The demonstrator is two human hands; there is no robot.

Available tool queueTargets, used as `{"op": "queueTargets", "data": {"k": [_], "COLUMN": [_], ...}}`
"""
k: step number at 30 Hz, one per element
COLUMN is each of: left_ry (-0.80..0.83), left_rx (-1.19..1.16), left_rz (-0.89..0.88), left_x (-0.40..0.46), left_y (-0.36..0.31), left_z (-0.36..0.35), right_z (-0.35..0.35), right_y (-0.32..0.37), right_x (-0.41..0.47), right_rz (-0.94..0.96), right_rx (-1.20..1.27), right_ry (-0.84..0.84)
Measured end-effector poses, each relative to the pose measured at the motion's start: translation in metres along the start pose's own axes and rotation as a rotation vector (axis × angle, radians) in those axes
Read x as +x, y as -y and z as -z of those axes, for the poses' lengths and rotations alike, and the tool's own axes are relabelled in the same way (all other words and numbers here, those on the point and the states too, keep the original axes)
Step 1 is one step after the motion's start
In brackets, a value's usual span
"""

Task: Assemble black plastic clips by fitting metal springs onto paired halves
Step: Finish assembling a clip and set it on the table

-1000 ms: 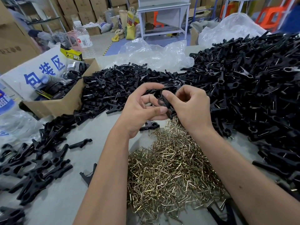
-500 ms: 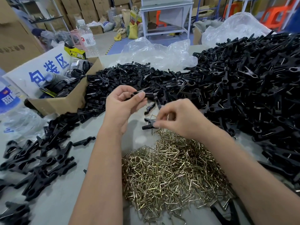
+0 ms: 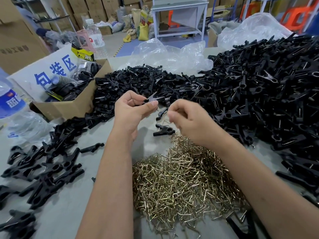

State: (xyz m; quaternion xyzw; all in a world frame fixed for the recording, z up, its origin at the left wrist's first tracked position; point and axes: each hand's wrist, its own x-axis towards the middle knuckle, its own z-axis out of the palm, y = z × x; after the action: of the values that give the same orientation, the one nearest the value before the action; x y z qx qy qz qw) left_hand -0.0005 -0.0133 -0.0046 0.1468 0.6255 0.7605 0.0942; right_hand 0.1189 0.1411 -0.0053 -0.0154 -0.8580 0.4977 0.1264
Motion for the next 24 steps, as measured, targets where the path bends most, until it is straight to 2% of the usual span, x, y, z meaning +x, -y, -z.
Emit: {"op": "queueTargets", "data": {"k": [3,8,11,14,19,24], "left_ry": [0.024,0.124,0.174,0.264,0.318,0.323], "left_rx": [0.009,0.069,0.154,0.126,0.12,0.097], "left_rz": [-0.018,-0.014,-0.063,-0.092,-0.123,-0.135], "left_x": [0.0,0.001,0.001,-0.002,-0.006,-0.006], "left_y": [0.0,0.003,0.005,0.003,0.004,0.003], "left_z": [0.0,-0.003,-0.006,-0.009,-0.014,-0.015], "right_z": [0.008,0.011,0.012,0.012,0.009,0.007], "right_y": [-0.004,-0.012,-0.012,-0.009,-0.004,-0.001], "right_x": [0.001,0.005,0.005,0.004,0.002,0.003], "right_rz": [-0.111,-0.238,-0.262,-0.262,-0.226,-0.228], "right_rx": [0.393,0.655,0.711,0.77,0.598,0.756], "right_ry": [-0.194,-0.314,-0.363,-0.401,-0.515,-0.543]}}
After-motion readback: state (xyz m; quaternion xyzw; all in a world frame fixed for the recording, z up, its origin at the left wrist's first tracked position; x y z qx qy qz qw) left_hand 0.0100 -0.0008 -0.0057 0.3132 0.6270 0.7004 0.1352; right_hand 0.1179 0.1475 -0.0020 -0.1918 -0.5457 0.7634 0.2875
